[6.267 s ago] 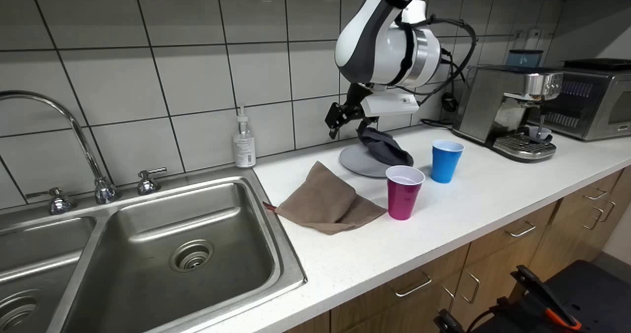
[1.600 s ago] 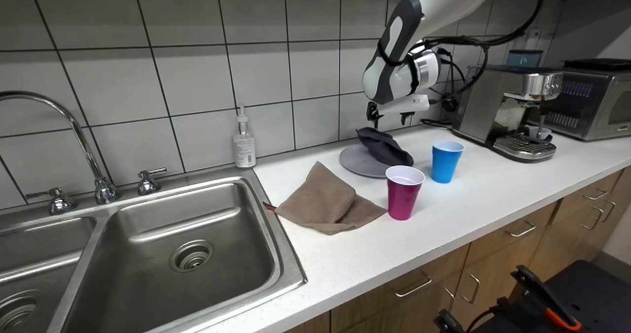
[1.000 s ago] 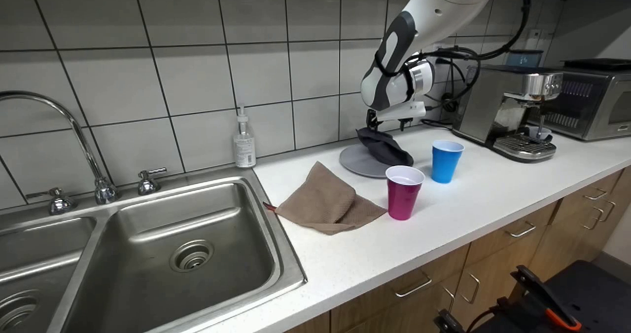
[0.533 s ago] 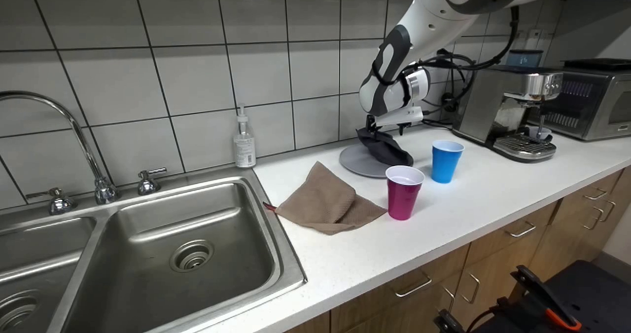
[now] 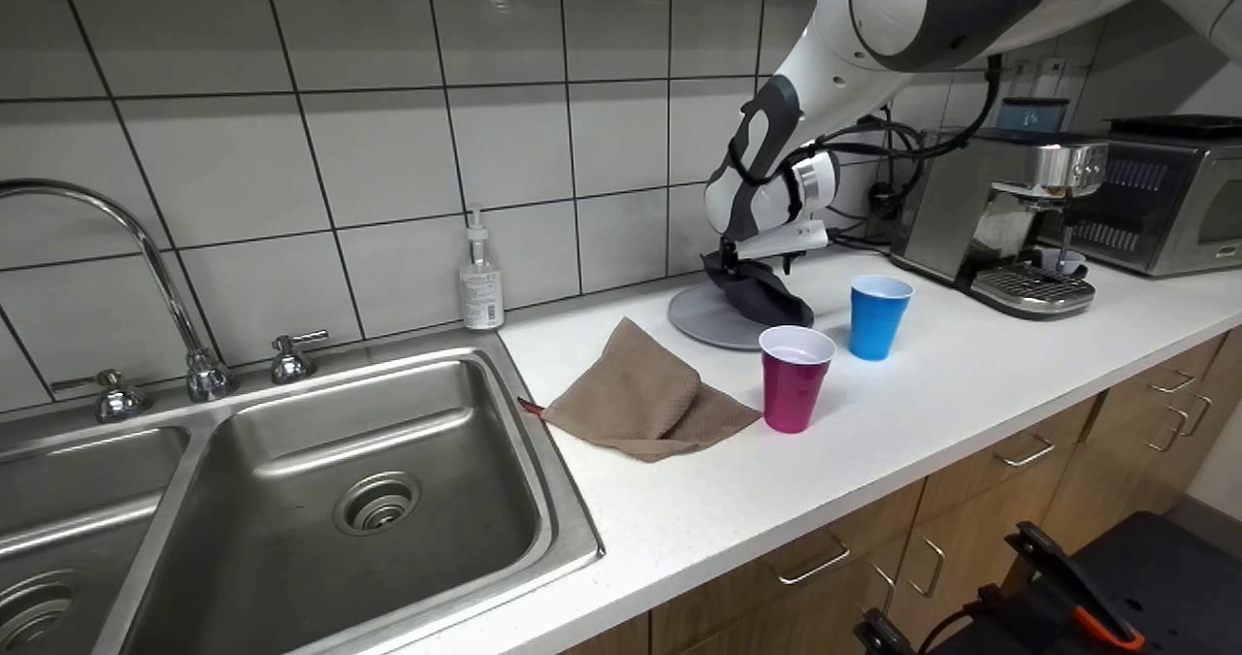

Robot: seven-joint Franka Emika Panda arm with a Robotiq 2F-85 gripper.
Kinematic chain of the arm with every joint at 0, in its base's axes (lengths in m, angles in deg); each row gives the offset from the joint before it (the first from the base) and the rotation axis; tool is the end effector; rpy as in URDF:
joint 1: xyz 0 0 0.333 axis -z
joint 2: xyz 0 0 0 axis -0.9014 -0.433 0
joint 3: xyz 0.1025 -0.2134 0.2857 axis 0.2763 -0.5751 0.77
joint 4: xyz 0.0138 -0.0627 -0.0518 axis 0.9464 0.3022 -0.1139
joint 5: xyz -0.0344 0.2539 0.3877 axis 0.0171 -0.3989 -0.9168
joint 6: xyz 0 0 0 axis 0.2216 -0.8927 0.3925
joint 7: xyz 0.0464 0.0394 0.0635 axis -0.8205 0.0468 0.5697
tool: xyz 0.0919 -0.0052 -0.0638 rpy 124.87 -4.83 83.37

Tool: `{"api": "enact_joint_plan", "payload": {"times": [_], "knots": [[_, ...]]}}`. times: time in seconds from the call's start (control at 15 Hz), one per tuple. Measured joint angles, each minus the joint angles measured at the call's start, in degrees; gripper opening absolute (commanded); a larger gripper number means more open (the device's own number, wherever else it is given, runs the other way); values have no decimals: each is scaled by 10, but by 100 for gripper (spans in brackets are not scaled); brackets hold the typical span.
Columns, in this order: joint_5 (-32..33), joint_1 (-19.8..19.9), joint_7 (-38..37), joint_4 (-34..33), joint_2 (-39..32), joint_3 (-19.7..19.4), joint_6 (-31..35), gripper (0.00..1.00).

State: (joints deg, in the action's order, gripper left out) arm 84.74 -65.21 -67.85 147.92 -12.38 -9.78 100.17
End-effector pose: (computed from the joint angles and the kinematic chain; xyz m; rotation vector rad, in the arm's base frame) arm 0.8074 -0.2166 0.1642 2.7766 -0.5051 0.4998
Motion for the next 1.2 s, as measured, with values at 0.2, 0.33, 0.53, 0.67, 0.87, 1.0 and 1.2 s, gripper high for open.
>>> {"api": "enact_joint_plan", "payload": {"times": [0.2,0.33,0.53,0.67,0.87,1.0,1.2], "knots": [[0,4,0,-17,-14,0,-7,100],[0,6,0,-27,-22,0,-13,100],[0,9,0,-40,-32,0,-20,66],[0,11,0,-47,-38,1,-22,49],[0,14,0,-53,-39,3,-24,27],[0,15,0,-55,-39,5,-25,11],[0,15,0,-56,-39,7,-25,0]]}}
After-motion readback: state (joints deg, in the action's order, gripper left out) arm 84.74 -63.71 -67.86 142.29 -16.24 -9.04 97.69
